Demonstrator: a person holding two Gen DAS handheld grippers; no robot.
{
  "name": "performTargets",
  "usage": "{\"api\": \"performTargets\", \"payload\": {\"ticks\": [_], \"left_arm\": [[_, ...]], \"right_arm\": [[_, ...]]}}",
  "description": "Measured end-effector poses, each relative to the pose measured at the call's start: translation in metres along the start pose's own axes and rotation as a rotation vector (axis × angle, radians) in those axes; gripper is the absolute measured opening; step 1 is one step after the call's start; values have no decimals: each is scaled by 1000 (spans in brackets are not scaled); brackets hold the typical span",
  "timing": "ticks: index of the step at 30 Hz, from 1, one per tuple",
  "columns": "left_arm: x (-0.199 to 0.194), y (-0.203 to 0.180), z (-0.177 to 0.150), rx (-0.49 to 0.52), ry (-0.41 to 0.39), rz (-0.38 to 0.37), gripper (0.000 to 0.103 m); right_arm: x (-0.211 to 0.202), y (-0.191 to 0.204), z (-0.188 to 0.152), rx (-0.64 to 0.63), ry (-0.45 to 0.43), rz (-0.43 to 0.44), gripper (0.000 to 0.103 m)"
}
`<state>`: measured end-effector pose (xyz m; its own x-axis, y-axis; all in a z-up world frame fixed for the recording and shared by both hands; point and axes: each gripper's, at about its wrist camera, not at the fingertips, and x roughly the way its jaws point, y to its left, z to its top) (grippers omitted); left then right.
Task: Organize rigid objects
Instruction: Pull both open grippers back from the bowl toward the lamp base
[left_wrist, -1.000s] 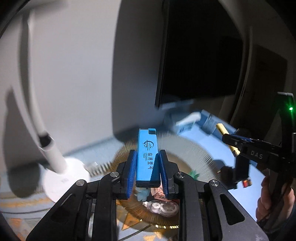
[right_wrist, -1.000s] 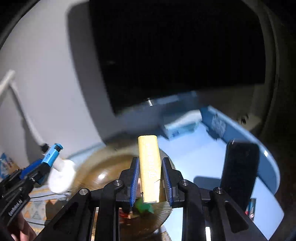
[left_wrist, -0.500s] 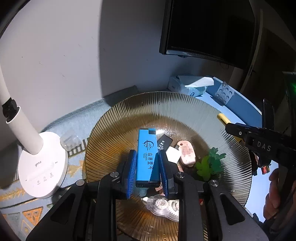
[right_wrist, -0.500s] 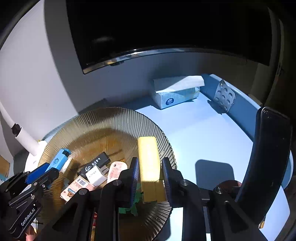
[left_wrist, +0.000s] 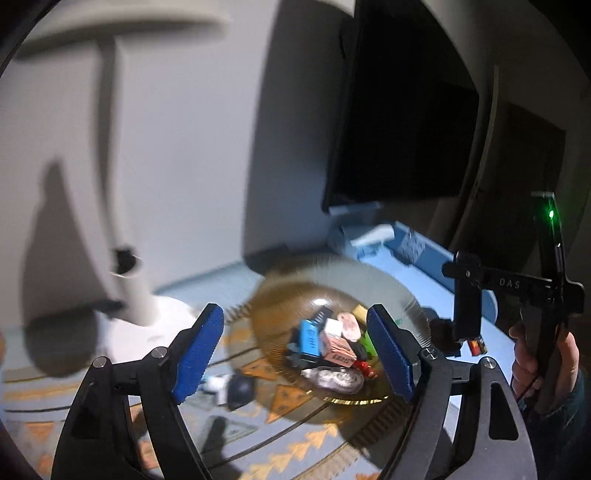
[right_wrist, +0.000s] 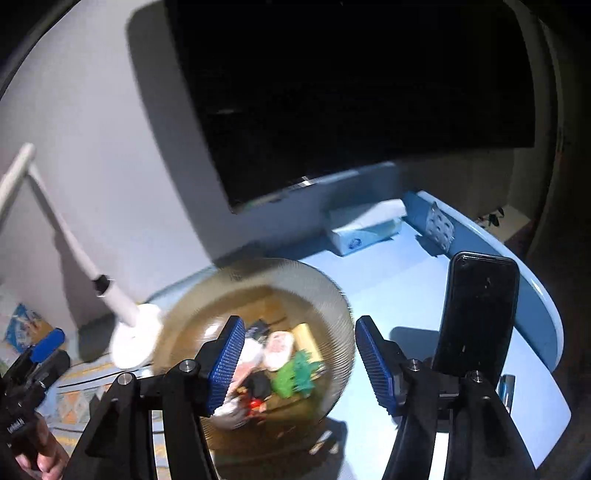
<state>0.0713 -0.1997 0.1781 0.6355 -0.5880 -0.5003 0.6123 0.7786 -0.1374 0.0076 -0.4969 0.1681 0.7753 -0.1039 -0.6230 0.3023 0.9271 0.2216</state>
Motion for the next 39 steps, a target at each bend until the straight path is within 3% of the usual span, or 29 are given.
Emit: {"api": "performTargets", "payload": {"ticks": [5, 7, 11, 21, 25, 29, 32, 37, 39], "left_arm": [[-81, 14, 6, -10, -117, 62, 79], [-108, 16, 6, -9, -154, 81, 79], [-151, 19, 0, 3, -209, 115, 83], [-193, 38, -22, 3, -246, 165, 90], [-174, 47, -33, 51, -170, 169, 90], [-127, 59, -49, 131, -34, 167, 90], [-88, 66, -54, 187, 53, 168, 89], [-15, 76, -56, 309, 170, 187, 89], [21, 83, -53, 337, 218, 177, 89]], "right_arm": [[-43, 34, -6, -47, -52, 70, 63], [-59, 50, -10, -72, -72, 100, 79], [-86, 80, -22, -134, -111, 131, 84], [-100, 147, -61, -294, -62, 195, 84], [-84, 163, -78, -302, -1, 243, 85], [-50, 166, -111, -194, 101, 329, 85], [-5, 167, -141, -115, 188, 344, 85], [37, 164, -163, -15, 167, 313, 84], [58, 165, -162, 1, 177, 290, 79]]}}
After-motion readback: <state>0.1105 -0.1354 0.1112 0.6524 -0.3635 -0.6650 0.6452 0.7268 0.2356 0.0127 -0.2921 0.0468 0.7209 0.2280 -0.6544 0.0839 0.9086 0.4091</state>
